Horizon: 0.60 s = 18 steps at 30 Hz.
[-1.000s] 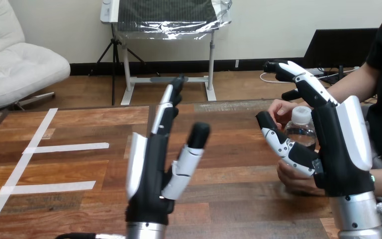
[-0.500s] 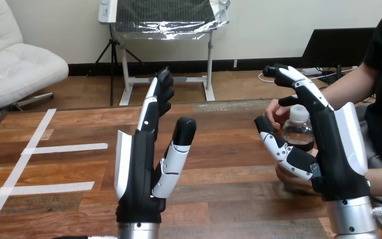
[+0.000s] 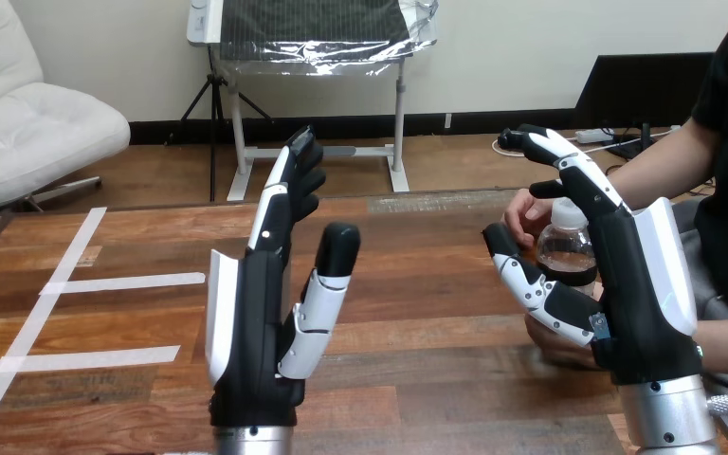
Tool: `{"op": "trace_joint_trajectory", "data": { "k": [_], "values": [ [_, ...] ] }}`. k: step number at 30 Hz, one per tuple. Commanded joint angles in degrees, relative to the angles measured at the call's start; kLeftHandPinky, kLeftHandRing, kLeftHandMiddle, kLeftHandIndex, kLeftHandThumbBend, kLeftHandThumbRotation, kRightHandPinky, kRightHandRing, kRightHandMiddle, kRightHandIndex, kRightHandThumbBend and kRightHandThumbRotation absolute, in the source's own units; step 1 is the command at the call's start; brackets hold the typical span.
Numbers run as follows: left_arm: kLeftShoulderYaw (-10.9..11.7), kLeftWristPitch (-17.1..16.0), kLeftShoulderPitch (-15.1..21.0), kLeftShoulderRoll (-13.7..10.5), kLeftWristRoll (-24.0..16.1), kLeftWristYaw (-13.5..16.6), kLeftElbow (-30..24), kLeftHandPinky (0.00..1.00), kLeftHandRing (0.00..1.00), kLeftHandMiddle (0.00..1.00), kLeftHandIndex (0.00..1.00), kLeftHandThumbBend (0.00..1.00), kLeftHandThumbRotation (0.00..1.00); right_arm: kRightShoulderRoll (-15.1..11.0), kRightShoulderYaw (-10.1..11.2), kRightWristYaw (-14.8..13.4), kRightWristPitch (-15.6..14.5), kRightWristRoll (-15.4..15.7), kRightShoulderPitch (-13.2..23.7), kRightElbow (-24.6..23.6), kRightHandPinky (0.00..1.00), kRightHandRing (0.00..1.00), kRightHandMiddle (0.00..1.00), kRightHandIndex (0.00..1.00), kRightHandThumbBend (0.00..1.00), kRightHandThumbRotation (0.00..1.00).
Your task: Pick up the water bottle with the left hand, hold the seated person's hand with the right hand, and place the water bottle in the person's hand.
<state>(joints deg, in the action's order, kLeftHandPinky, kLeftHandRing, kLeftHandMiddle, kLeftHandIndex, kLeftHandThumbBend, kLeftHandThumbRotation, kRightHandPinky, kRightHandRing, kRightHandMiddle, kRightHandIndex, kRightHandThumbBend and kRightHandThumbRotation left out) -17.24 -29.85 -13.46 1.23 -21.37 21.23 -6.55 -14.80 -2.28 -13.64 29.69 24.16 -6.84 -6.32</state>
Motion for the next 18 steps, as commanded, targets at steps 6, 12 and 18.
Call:
{"op": "trace_joint_trajectory", "data": {
  "k": [6,12,18],
  "values": [
    [-0.1,-1.2,-2.3,1.1,-0.7,0.2,-3.7,0.83,0.85,0.88,0.90,0.53,1.00,0.7,0.2,0.2,1.2,-0.7,2.4,0.4,0.70,0.84,0.86,0.79,0.32,0.00],
    [0.0,-1.0,-2.9,1.0,-1.0,0.4,-4.3,0.82,0.85,0.87,0.89,0.52,1.00,0.7,0.3,0.3,2.0,-1.4,2.7,1.1,0.69,0.84,0.86,0.78,0.32,0.00],
    [0.4,-1.3,-3.3,0.9,-1.6,0.9,-4.6,0.82,0.84,0.87,0.89,0.52,1.00,0.9,0.4,0.2,2.5,-1.5,2.8,1.6,0.68,0.83,0.85,0.78,0.33,0.00]
  ]
}}
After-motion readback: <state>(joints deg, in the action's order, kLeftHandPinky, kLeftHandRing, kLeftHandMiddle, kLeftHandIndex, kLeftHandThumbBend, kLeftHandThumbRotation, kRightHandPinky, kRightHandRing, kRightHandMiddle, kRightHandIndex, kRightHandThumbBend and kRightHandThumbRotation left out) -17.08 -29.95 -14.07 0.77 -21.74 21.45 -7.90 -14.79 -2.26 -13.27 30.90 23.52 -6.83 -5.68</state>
